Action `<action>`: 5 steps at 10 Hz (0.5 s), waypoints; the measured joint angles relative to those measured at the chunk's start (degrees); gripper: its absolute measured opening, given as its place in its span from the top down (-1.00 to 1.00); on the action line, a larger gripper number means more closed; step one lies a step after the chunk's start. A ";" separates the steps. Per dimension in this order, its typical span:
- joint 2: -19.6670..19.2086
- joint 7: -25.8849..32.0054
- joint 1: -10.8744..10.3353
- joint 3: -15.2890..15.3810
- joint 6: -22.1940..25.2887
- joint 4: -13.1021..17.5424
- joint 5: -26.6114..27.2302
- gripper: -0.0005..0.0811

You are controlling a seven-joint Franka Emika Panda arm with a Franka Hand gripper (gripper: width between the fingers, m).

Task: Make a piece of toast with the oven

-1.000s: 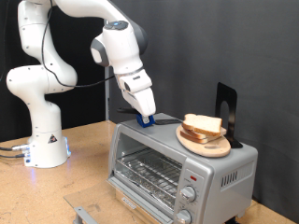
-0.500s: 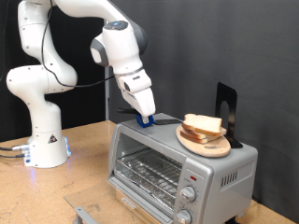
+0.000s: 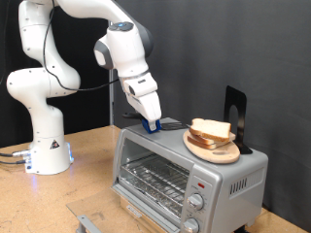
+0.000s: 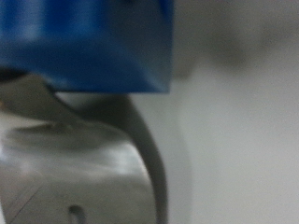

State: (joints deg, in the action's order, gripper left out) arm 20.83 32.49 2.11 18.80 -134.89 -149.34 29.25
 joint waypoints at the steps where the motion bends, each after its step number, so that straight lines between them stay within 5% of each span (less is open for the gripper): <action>1: 0.00 -0.04 0.00 0.01 0.00 0.00 -0.03 -0.93; 5: -0.02 -0.07 0.00 0.29 0.00 -0.01 -0.04 -0.99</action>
State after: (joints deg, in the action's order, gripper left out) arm 20.81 32.42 2.11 19.09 -134.88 -149.34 29.21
